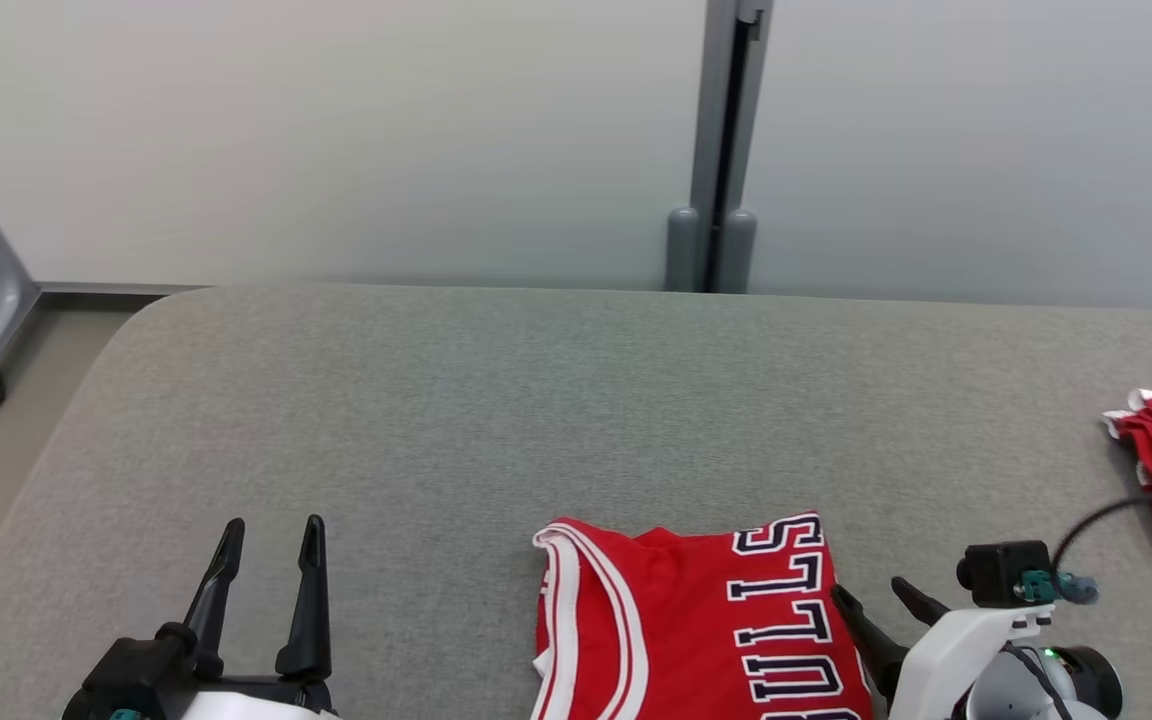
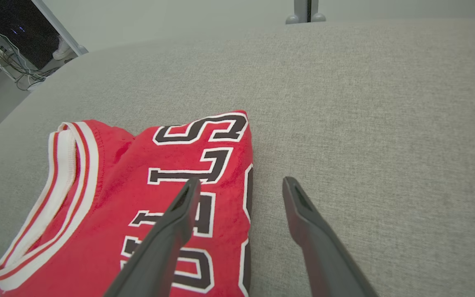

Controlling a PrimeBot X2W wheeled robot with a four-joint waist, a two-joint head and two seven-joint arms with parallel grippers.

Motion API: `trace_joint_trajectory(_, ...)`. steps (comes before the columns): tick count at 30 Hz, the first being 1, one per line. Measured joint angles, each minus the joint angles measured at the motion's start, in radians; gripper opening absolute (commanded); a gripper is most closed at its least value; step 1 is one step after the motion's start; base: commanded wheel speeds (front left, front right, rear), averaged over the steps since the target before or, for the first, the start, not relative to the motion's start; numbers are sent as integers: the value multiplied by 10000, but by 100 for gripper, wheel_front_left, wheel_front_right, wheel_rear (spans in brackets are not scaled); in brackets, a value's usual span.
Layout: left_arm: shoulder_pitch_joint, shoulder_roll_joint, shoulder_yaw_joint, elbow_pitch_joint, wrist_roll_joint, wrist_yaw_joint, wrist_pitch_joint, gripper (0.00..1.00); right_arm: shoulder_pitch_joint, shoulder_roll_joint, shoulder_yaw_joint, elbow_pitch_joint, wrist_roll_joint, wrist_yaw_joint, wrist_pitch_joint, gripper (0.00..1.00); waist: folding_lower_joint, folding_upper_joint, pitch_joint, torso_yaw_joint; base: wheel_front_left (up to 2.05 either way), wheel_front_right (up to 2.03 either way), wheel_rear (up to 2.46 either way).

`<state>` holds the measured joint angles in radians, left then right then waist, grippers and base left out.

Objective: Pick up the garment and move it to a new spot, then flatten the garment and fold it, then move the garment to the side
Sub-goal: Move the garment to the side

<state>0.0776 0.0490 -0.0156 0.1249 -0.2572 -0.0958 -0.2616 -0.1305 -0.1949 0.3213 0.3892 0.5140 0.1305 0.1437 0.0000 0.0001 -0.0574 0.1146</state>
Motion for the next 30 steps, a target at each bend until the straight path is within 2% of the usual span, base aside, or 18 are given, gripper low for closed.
trace_joint_trajectory(3,-5,-2,-44,75,-17,-13,0,100,-267,90,59,637,485,0,892,100,0,0,4,341,0,0,0)
trace_joint_trajectory(8,-64,-4,-150,144,-157,-88,0,100,-344,157,109,1227,825,0,1647,100,0,0,46,722,0,0,0)
trace_joint_trajectory(15,-127,2,-174,192,-157,-100,0,100,-365,244,127,1643,1271,0,1964,100,0,0,102,900,0,0,0)
trace_joint_trajectory(16,-161,0,-174,209,-157,-100,0,100,-388,234,173,1666,1306,0,1964,87,0,0,113,905,0,0,0)
trace_joint_trajectory(17,-196,0,-180,219,-157,-102,0,100,-405,221,228,1666,1358,0,1937,33,0,-1,124,907,0,0,0)
trace_joint_trajectory(18,-209,0,-182,222,-157,-105,0,100,-413,199,282,1662,1419,0,1843,0,0,0,134,903,0,0,0)
trace_joint_trajectory(24,-211,4,-219,163,-140,-174,-2,100,-618,-8,784,1488,1576,0,1223,0,-1,0,155,645,0,0,0)
trace_joint_trajectory(30,-445,4,-577,-299,-117,-188,-4,100,-1189,-447,1237,1020,1664,2,757,0,0,0,212,-30,0,0,0)
